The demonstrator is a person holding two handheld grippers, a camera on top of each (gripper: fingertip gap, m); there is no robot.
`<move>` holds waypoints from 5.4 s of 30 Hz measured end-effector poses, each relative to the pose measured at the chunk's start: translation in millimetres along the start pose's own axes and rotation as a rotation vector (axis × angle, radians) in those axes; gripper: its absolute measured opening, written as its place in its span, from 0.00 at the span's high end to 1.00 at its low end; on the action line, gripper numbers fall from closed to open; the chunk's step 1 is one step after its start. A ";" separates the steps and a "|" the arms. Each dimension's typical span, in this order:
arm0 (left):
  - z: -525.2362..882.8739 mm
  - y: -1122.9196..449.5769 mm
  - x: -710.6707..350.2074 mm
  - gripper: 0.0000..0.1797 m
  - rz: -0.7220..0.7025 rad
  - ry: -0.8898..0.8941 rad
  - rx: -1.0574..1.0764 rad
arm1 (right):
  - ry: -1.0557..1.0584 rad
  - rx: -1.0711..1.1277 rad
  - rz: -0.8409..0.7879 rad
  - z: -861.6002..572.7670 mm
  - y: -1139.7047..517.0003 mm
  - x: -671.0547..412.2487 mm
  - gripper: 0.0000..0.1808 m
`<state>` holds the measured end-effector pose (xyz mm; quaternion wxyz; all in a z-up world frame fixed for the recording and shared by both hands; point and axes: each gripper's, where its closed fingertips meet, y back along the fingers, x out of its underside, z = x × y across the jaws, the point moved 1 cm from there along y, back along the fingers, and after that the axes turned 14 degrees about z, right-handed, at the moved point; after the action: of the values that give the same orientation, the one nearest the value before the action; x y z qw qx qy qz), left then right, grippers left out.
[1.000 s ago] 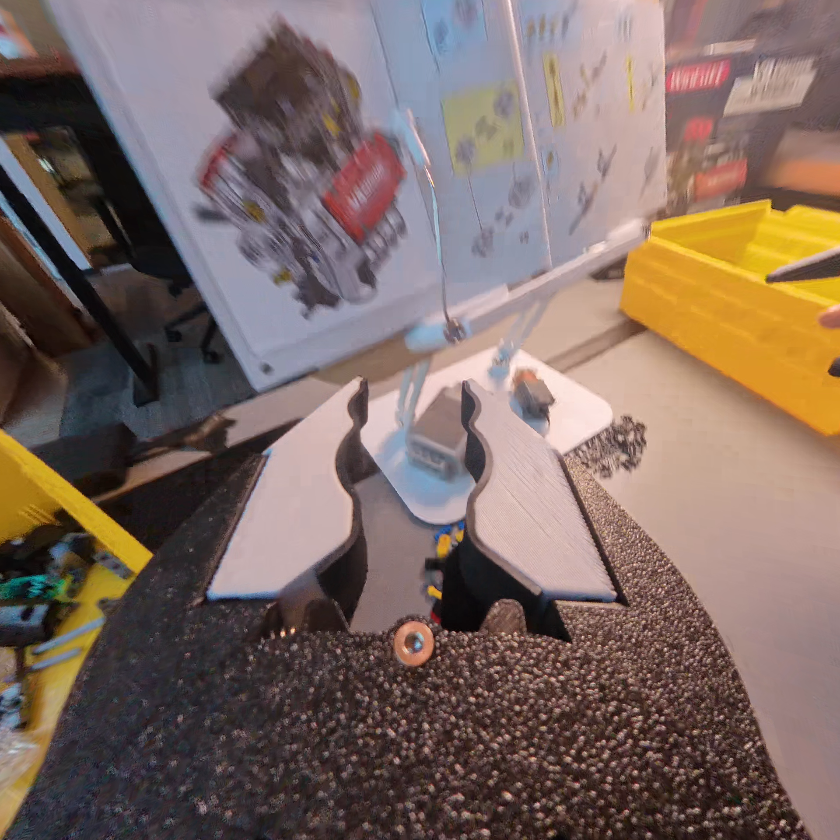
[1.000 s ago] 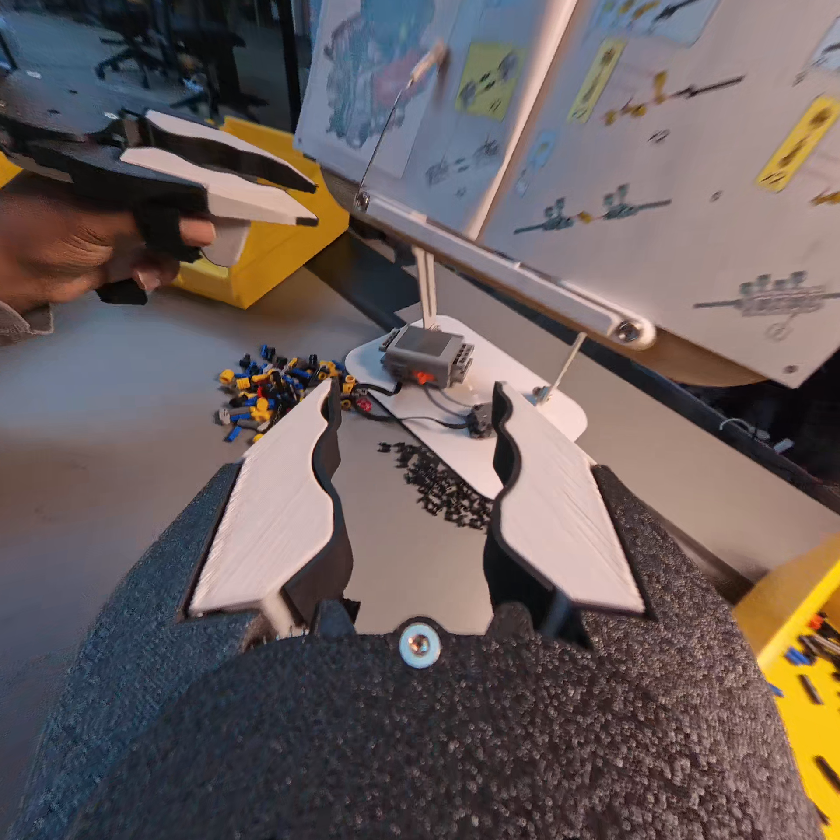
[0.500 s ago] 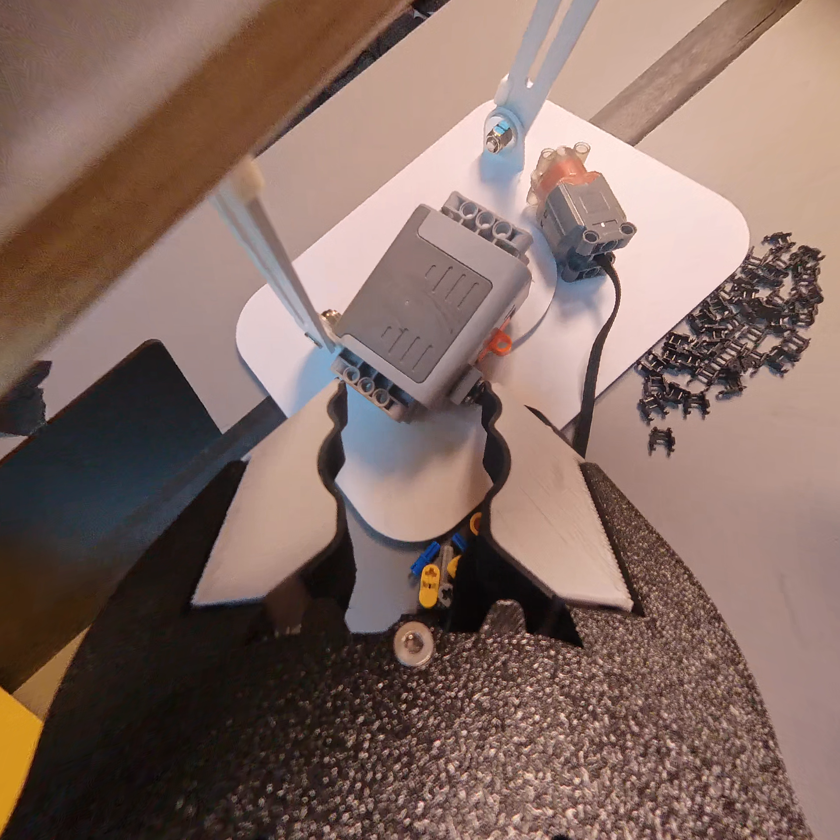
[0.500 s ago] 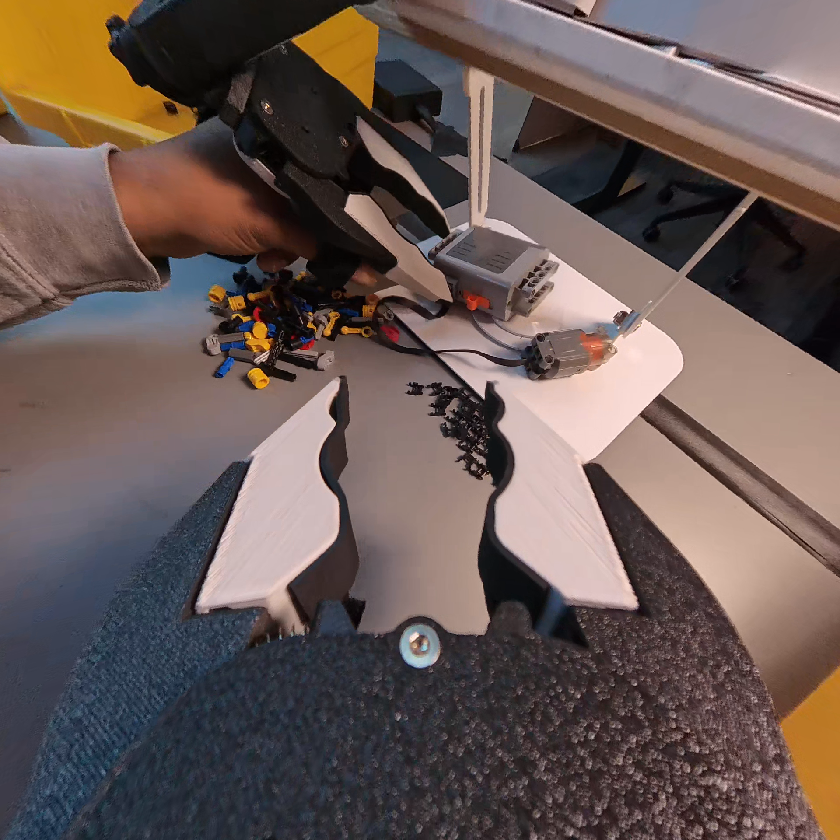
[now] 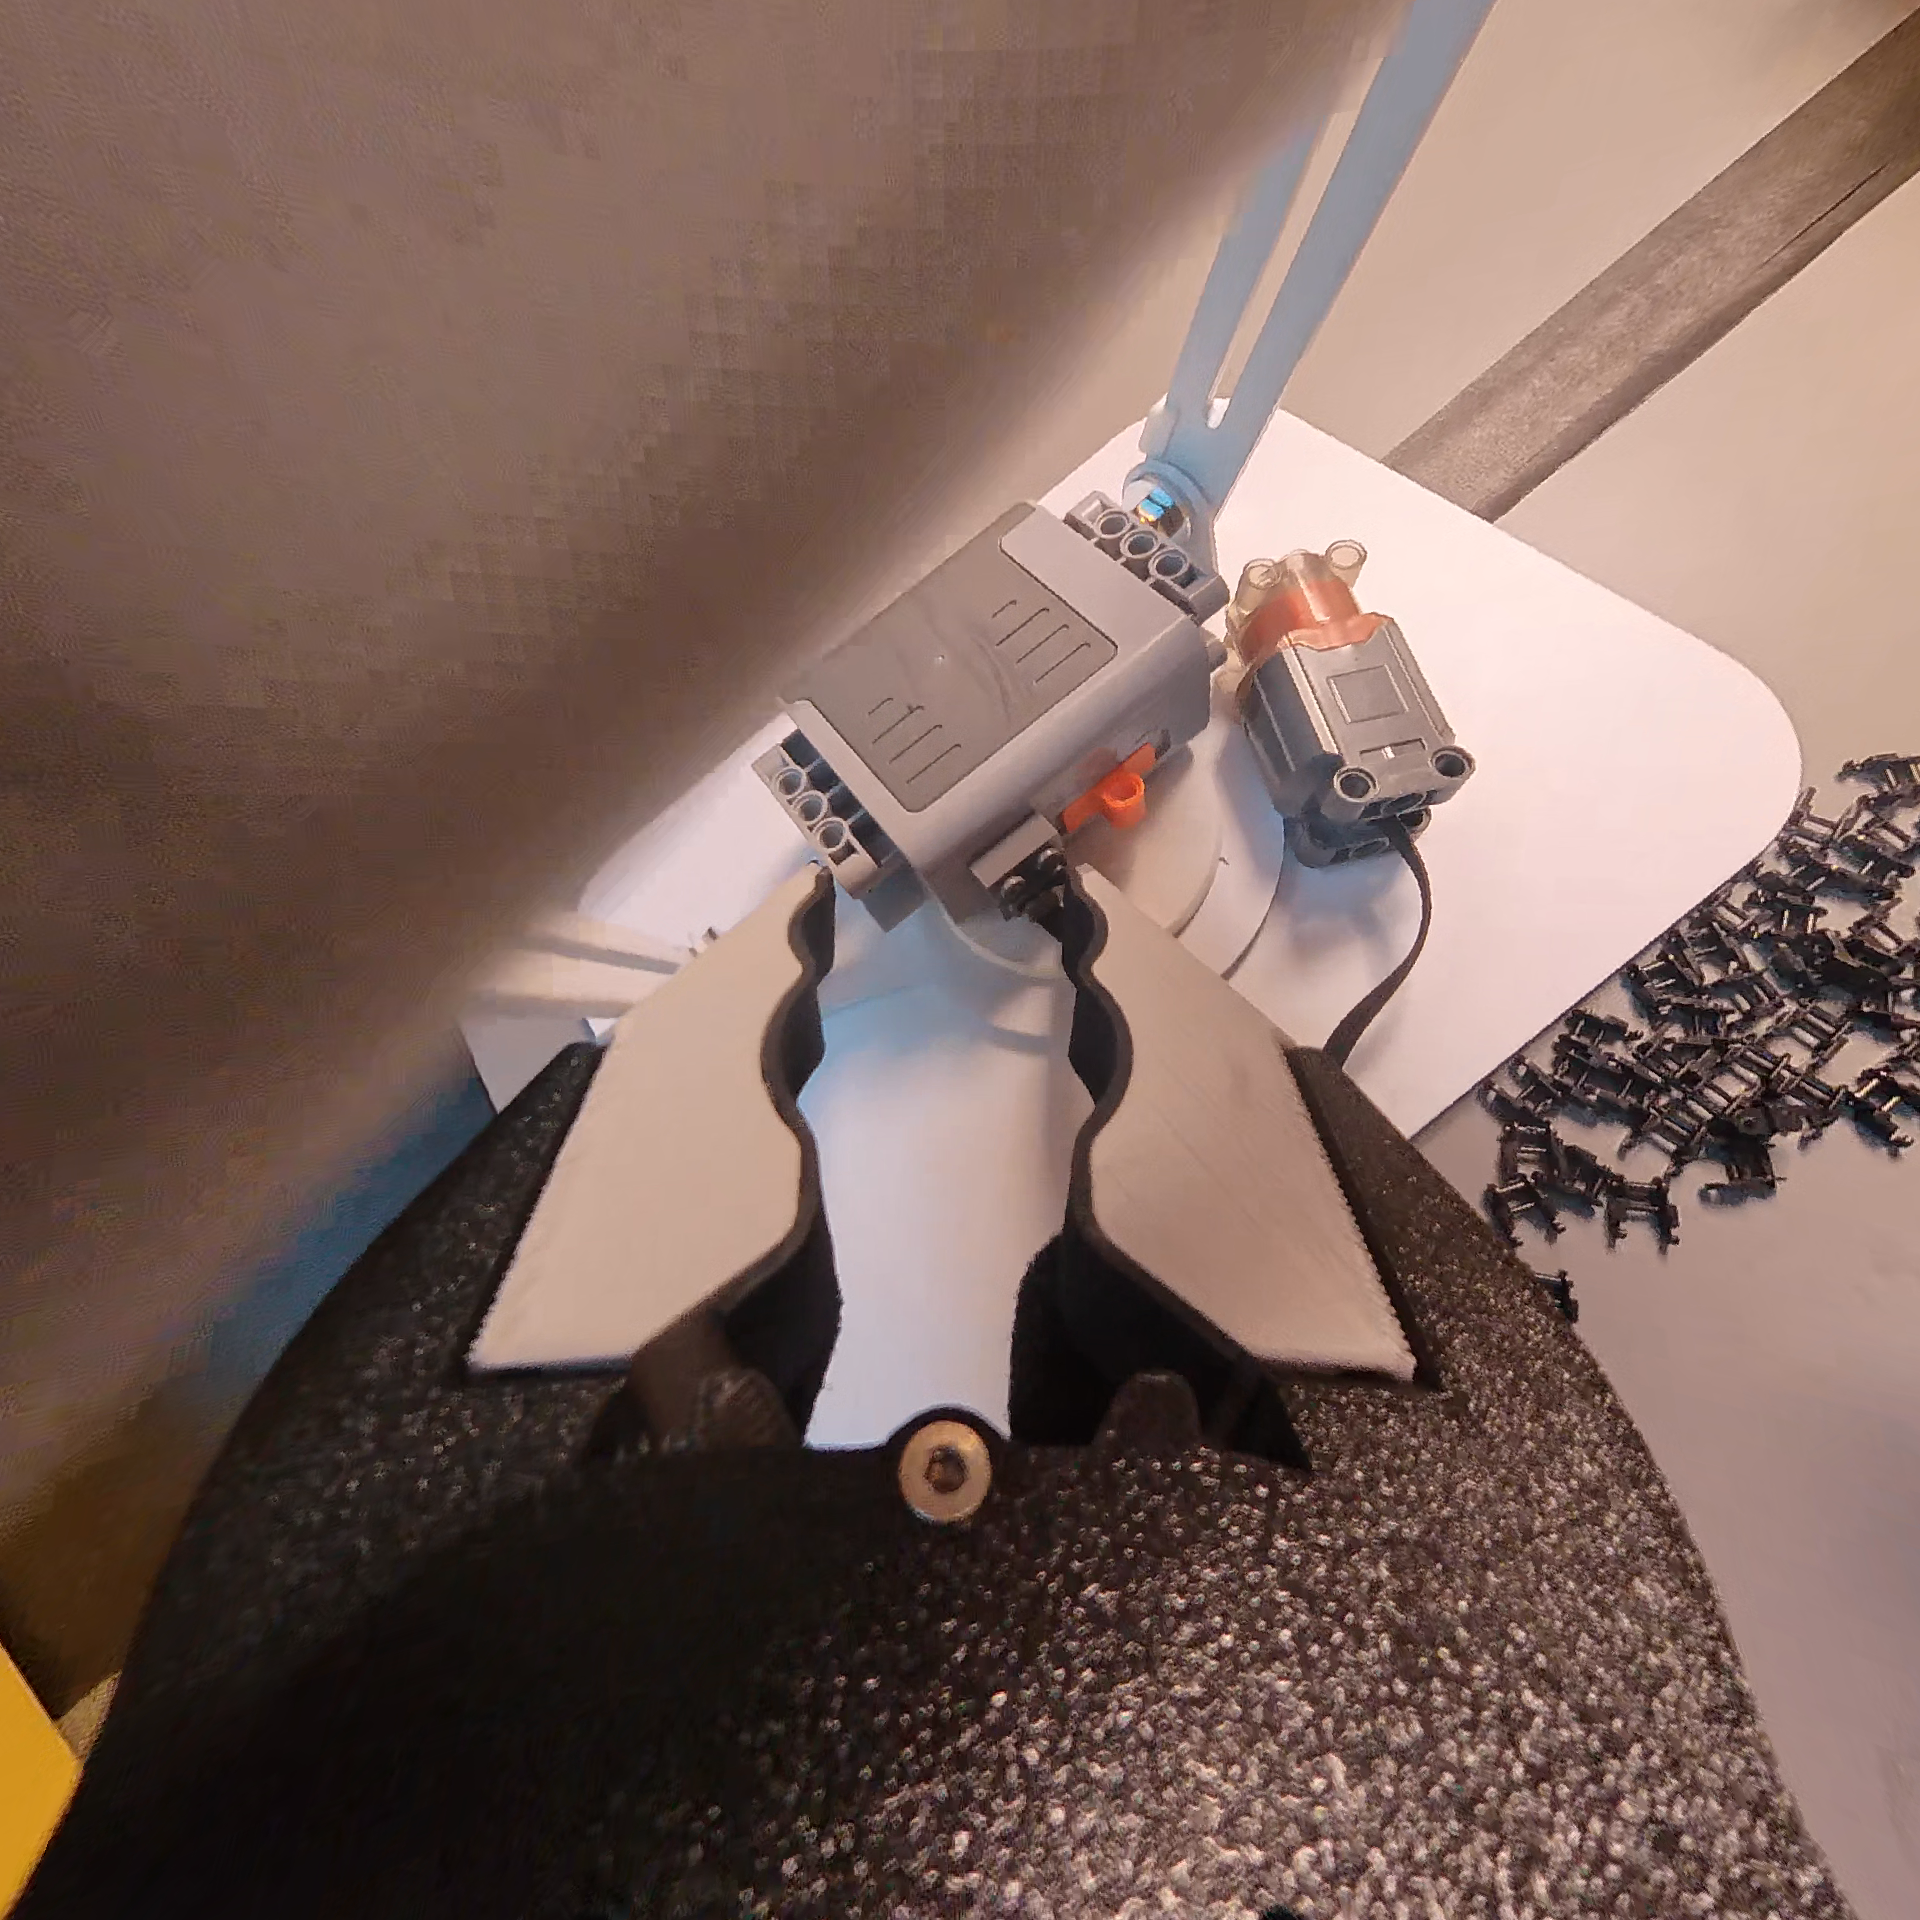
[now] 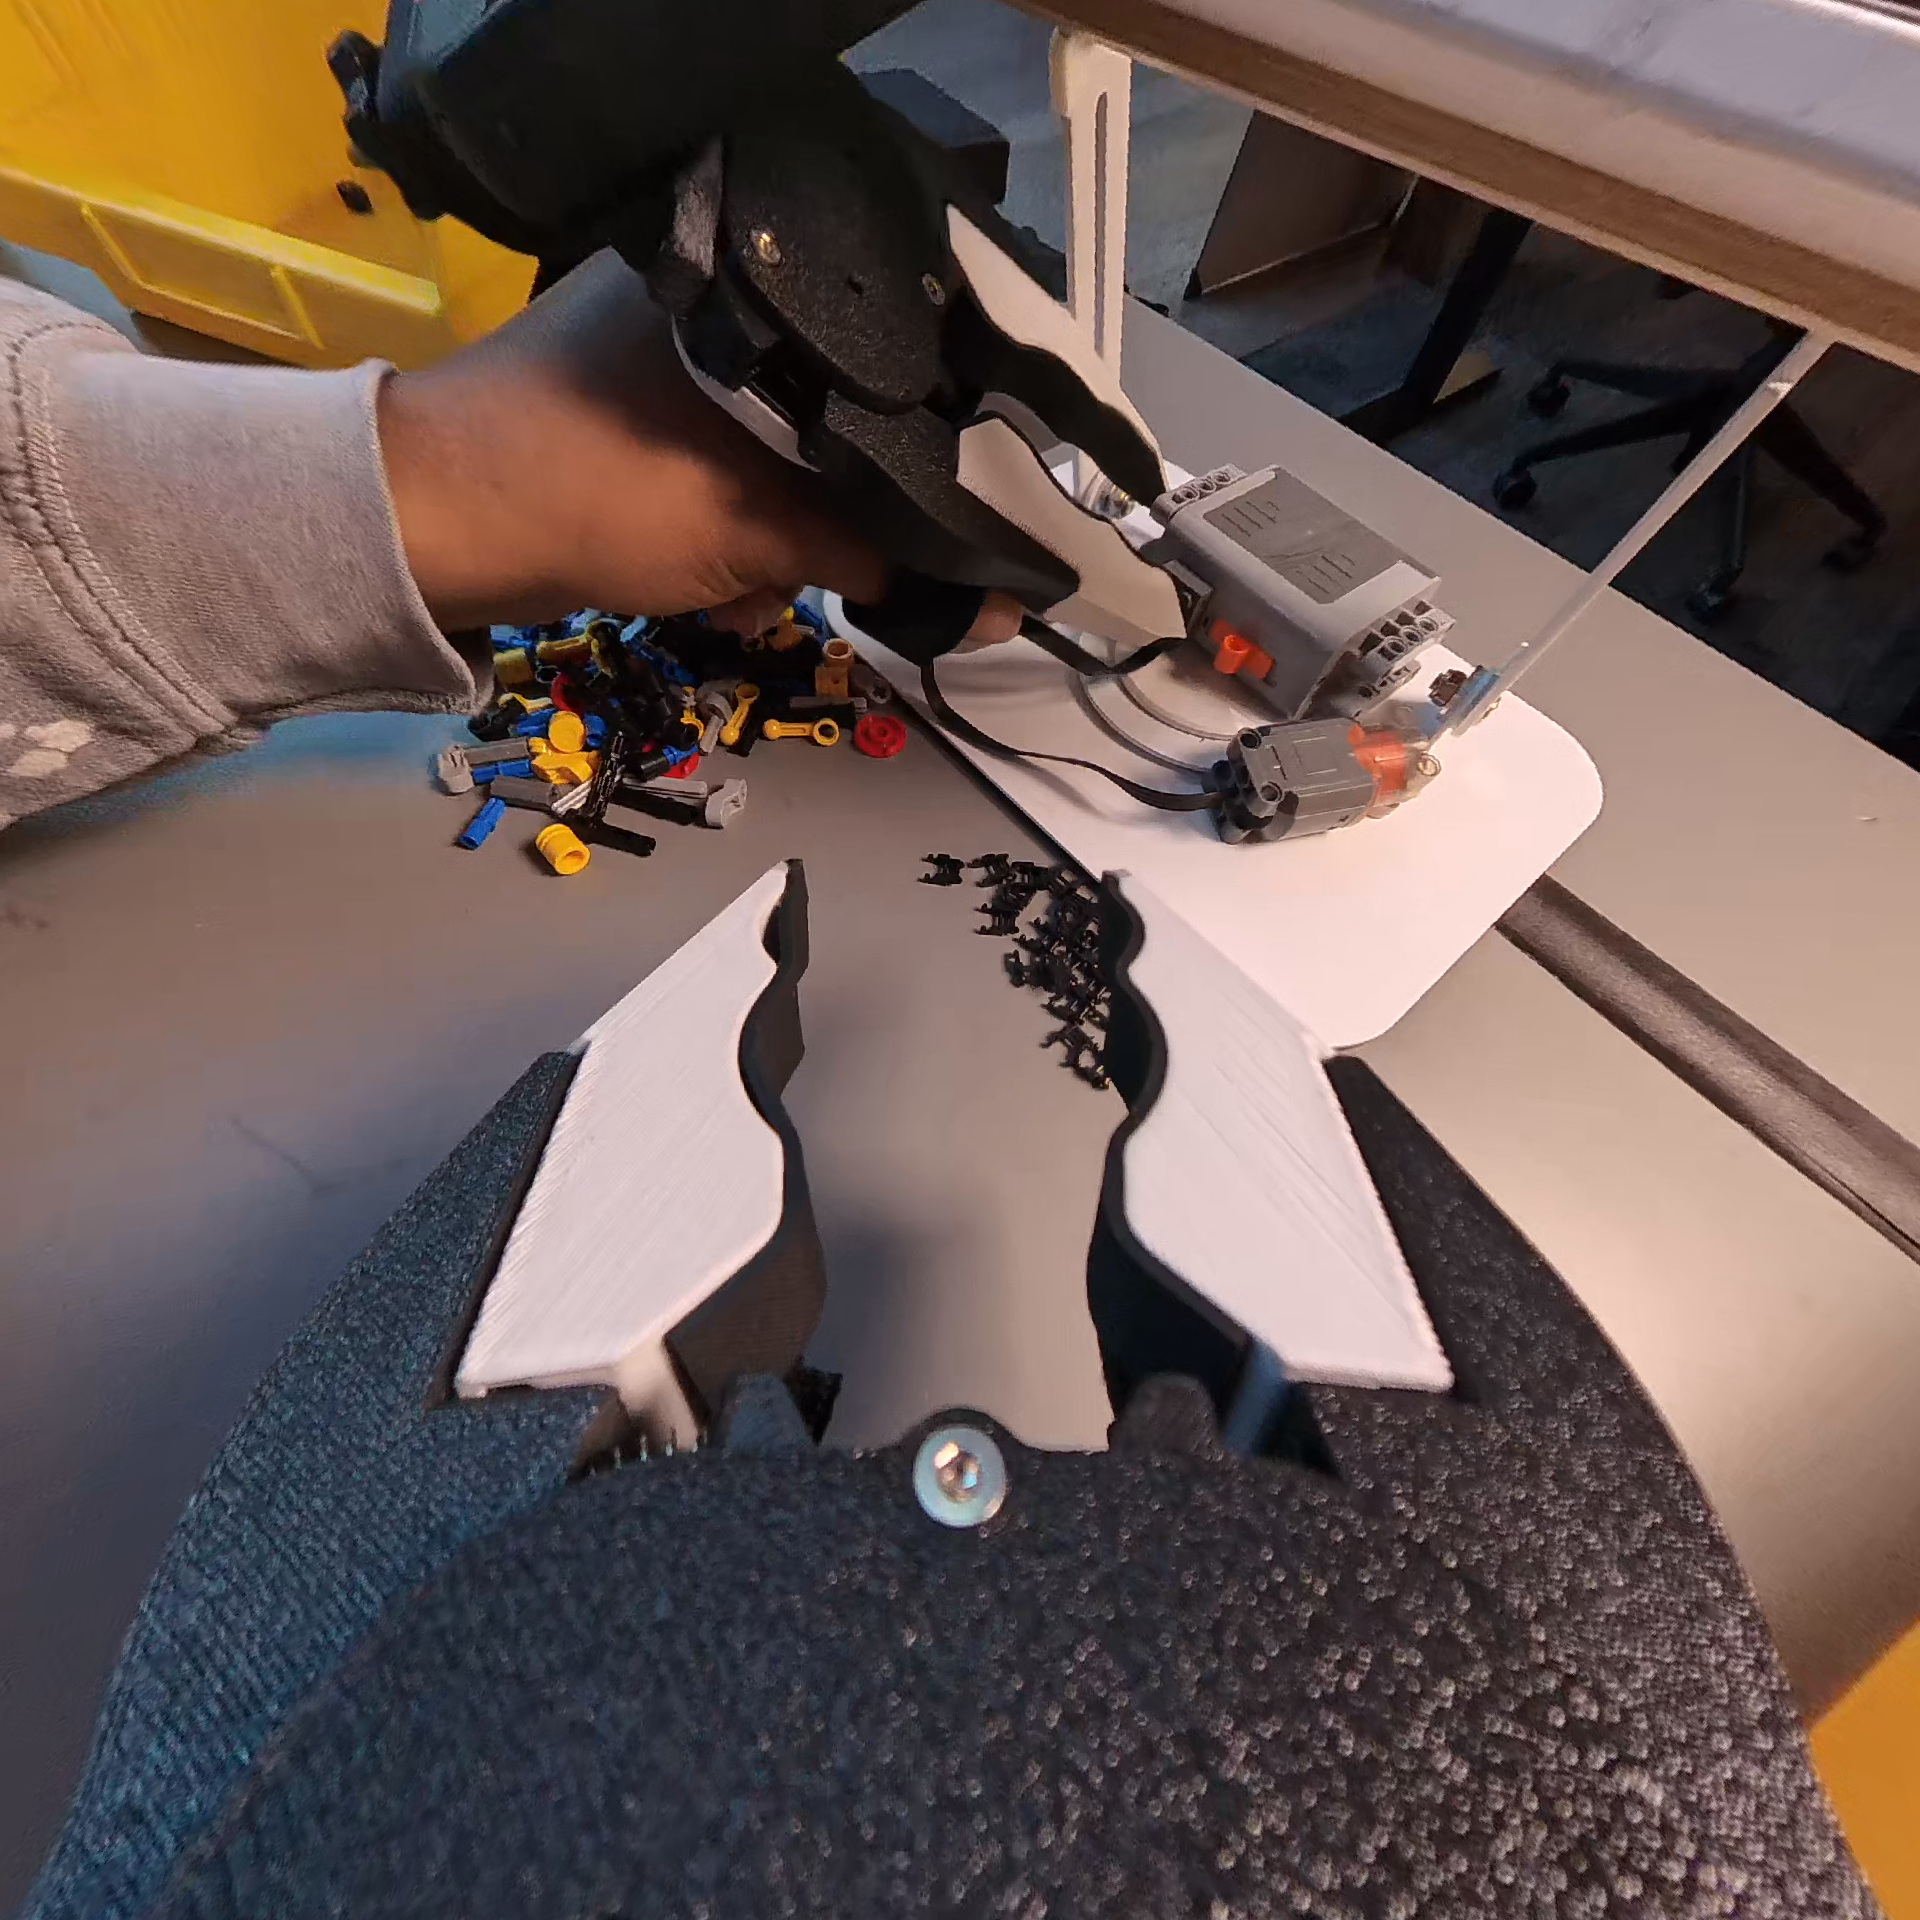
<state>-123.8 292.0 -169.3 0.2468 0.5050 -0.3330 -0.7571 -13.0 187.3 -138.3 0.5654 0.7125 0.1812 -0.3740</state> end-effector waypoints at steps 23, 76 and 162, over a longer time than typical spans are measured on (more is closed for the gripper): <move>18.1 246.1 -23.9 0.81 -0.739 0.251 0.004 | -0.083 0.289 -0.590 -43.2 120.7 -107.4 0.74; 73.8 195.4 -111.1 1.00 -0.575 0.148 -0.107 | -0.031 0.225 -0.569 -37.6 119.7 -85.0 0.77; 22.0 222.1 -26.0 0.81 -0.610 0.169 0.088 | -0.064 0.009 -0.349 21.5 51.7 -13.8 0.74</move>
<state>-126.4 170.2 19.5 0.0131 0.6528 -0.1773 -0.7364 6.0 154.1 -95.2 0.4942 0.6606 0.2824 -0.4896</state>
